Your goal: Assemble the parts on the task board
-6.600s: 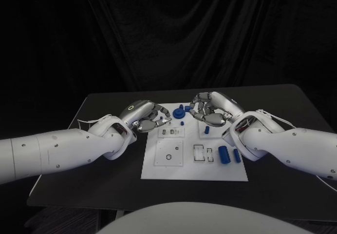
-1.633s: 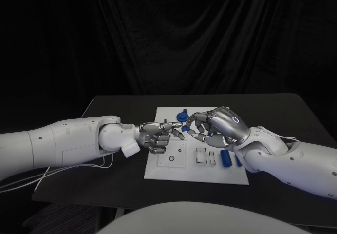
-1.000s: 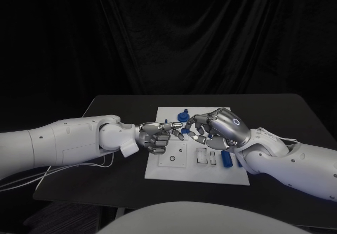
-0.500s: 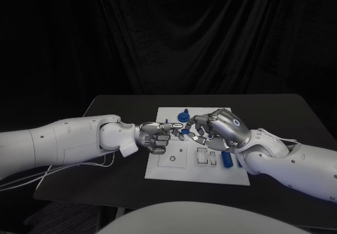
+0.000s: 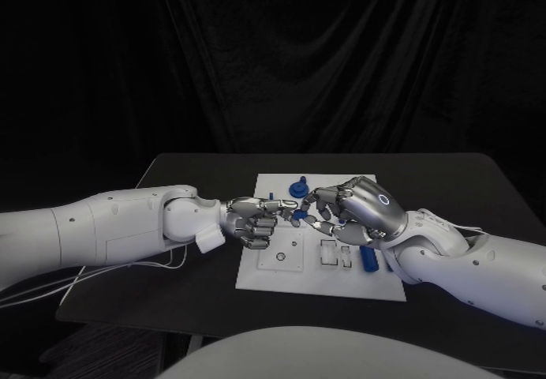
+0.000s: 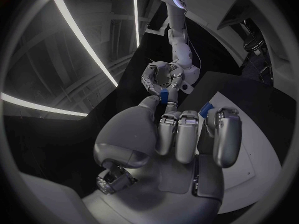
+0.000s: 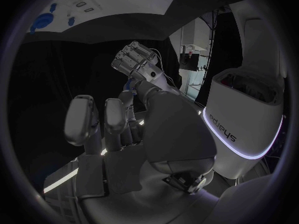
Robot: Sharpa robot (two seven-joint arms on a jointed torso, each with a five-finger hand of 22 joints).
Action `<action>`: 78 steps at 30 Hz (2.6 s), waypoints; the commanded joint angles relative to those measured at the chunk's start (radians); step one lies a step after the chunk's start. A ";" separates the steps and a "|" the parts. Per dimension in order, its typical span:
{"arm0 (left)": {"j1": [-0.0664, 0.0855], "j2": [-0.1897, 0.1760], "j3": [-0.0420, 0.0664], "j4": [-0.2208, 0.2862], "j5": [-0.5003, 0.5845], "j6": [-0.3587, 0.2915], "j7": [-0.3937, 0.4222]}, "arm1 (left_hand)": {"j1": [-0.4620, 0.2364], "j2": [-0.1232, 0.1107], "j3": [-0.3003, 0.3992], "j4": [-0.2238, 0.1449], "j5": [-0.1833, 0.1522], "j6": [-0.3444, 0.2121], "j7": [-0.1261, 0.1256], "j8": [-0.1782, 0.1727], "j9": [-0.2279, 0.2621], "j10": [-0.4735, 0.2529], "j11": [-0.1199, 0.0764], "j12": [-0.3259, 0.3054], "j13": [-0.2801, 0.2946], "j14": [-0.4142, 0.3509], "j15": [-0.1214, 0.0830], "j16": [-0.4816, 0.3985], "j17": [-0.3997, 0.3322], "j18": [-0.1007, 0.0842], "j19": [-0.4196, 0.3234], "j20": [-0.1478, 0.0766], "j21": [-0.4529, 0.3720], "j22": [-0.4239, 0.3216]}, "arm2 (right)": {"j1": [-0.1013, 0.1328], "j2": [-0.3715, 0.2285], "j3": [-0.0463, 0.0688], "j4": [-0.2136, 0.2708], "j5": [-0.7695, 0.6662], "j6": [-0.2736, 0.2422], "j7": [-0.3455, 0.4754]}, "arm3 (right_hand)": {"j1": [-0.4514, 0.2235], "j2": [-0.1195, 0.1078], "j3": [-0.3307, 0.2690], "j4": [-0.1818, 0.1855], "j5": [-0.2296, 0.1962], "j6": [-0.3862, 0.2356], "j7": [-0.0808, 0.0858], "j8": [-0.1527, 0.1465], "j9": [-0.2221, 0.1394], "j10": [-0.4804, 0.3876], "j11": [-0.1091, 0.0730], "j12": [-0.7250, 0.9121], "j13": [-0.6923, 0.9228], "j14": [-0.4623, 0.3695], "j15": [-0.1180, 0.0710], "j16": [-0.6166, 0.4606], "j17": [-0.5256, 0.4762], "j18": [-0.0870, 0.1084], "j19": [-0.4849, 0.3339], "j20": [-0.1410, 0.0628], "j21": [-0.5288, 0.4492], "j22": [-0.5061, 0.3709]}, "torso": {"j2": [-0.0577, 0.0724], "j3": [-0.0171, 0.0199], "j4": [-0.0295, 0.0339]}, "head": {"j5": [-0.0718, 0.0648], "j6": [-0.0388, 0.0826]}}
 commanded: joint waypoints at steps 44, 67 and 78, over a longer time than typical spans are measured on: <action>-0.003 0.009 0.001 -0.013 0.067 0.017 -0.033 | -0.123 -0.030 0.255 -0.250 -0.066 0.021 0.004 -0.045 0.053 0.104 0.000 0.003 0.263 0.102 -0.002 -0.001 0.263 0.004 0.007 -0.001 -0.007 0.219 | -0.007 0.009 0.001 -0.009 -0.006 0.029 -0.028 | 0.045 -0.015 0.015 0.004 -0.040 0.061 -0.018 -0.030 -0.026 -0.058 0.004 -0.050 -0.054 -0.028 0.010 -0.032 -0.029 -0.009 -0.026 0.007 -0.034 0.162 | -0.001 0.0006 -0.0007 | 0.006 0.000; -0.004 0.015 0.001 -0.016 0.067 0.014 -0.060 | -0.196 -0.039 0.193 -0.219 -0.191 0.005 0.019 -0.084 0.047 0.104 0.013 0.003 0.263 0.102 0.011 -0.001 0.263 0.008 -0.006 0.010 -0.025 0.214 | -0.007 0.014 0.001 -0.005 -0.006 0.015 -0.028 | 0.057 -0.018 0.018 0.000 -0.044 0.074 -0.017 -0.032 -0.030 -0.048 0.005 -0.044 -0.044 -0.021 0.010 -0.022 -0.017 -0.011 -0.022 0.008 -0.023 0.165 | 0.001 0.0007 -0.0007 | 0.003 0.000; -0.005 0.018 0.001 -0.017 0.067 0.013 -0.056 | -0.172 -0.021 0.183 -0.225 -0.167 0.014 0.015 -0.091 0.050 0.104 0.011 0.003 0.263 0.102 0.010 -0.001 0.263 0.009 -0.009 0.011 -0.028 0.213 | -0.007 0.020 0.001 -0.005 -0.006 0.009 -0.029 | 0.060 -0.021 0.019 -0.001 -0.049 0.078 -0.016 -0.033 -0.031 -0.044 0.005 -0.042 -0.042 -0.019 0.010 -0.020 -0.014 -0.011 -0.021 0.008 -0.020 0.166 | 0.000 -0.0004 -0.0008 | 0.004 0.000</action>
